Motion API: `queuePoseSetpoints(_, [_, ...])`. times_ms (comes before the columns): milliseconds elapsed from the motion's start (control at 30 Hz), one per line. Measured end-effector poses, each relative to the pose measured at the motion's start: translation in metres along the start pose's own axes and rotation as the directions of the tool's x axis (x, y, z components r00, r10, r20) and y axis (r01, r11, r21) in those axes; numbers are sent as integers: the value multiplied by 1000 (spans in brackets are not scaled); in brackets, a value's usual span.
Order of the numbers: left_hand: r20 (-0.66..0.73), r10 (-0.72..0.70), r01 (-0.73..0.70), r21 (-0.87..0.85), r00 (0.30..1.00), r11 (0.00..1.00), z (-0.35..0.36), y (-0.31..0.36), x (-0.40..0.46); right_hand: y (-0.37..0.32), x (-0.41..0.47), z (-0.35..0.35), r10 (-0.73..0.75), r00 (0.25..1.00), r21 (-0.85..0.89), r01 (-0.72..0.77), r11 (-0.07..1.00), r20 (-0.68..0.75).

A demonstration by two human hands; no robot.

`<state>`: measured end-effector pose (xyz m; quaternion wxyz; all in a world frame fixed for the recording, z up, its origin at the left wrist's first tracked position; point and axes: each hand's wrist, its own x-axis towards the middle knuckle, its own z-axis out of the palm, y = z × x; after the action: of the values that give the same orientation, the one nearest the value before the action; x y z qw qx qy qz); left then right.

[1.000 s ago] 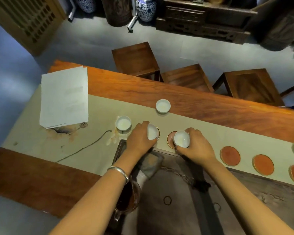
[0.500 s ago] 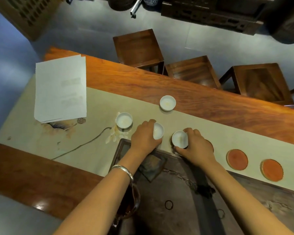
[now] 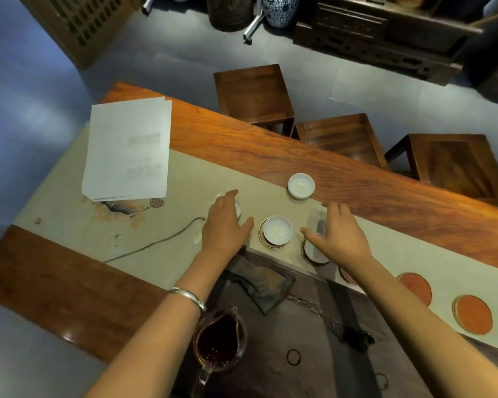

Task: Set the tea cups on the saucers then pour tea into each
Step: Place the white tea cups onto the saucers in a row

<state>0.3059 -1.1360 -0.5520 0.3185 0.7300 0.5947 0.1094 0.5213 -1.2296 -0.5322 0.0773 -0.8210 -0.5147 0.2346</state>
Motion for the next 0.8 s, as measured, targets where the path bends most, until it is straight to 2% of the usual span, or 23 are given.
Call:
queuePoseSetpoints(100, [-37, -70, 71, 11, 997, 997, -16, -17, 9, -13, 22, -4, -32, 999, -4, 32, 999, -19])
queuePoseSetpoints(300, [39, -160, 160, 22, 986, 987, -20, -37, 21, -23, 56, 0, -17, 1000, -15, 17, 1000, -11])
queuePoseSetpoints(533, [51, -142, 142, 18, 989, 990, -4, -44, 26, -24, 90, 6, 49, 999, -6, -49, 999, -3])
queuePoseSetpoints(800, [42, -108, 107, 9, 993, 994, 2, -46, 30, -23, 107, 19, 49, 998, -22, -49, 999, 30])
